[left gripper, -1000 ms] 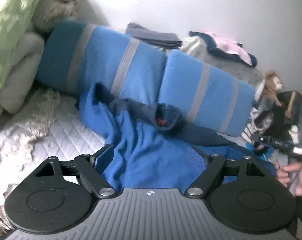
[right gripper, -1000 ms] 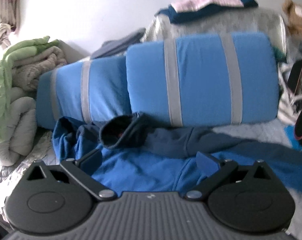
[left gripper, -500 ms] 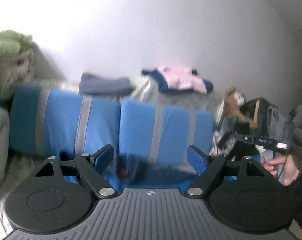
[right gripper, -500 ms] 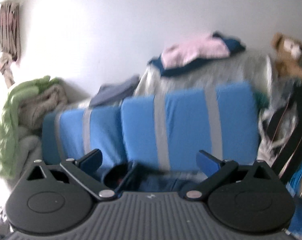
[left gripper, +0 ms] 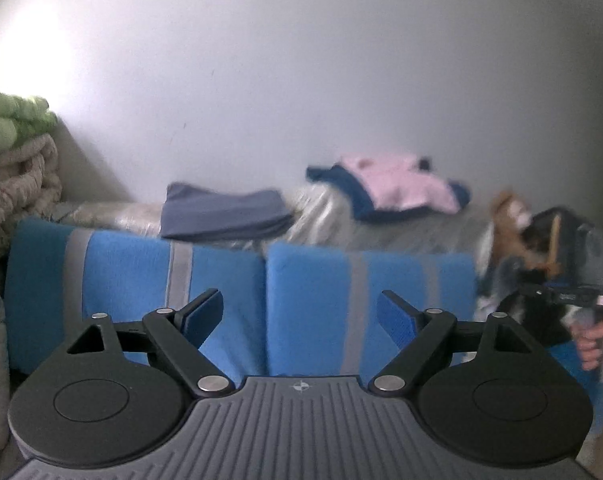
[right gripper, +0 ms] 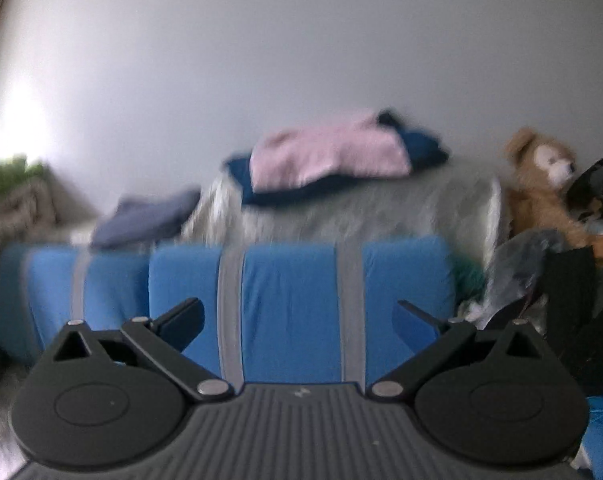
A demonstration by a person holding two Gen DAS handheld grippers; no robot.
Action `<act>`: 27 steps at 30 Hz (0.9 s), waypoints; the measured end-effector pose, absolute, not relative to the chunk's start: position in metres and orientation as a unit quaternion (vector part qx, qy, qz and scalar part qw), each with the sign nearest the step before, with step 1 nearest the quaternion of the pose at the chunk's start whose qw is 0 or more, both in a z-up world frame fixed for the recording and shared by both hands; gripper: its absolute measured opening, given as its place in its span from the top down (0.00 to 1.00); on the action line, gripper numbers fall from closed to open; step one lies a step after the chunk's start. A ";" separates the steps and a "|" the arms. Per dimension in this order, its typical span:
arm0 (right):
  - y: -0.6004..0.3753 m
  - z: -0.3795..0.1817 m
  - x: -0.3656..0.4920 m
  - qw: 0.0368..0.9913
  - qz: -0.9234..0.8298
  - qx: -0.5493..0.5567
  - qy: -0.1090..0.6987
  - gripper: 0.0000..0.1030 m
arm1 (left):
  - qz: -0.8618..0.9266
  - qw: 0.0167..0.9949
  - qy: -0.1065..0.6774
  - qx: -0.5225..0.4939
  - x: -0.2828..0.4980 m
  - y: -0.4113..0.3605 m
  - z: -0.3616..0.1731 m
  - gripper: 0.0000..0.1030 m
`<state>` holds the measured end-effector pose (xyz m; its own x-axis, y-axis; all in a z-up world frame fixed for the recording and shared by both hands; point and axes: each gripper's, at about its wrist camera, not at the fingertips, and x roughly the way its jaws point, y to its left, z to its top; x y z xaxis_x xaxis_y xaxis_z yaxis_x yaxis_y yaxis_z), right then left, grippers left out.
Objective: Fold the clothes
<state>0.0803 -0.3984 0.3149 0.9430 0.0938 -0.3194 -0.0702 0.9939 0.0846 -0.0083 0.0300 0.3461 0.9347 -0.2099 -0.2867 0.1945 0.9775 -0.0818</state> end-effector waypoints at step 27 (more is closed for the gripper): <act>-0.250 0.054 0.172 0.932 0.068 0.056 0.351 0.00 | -0.198 0.907 0.354 -0.111 0.218 -0.030 0.052 0.19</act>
<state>0.1716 -0.2498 0.0540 0.7446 0.1664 -0.6465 -0.0874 0.9844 0.1527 0.2178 -0.0295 0.0520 0.6714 -0.4381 -0.5978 0.2808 0.8968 -0.3418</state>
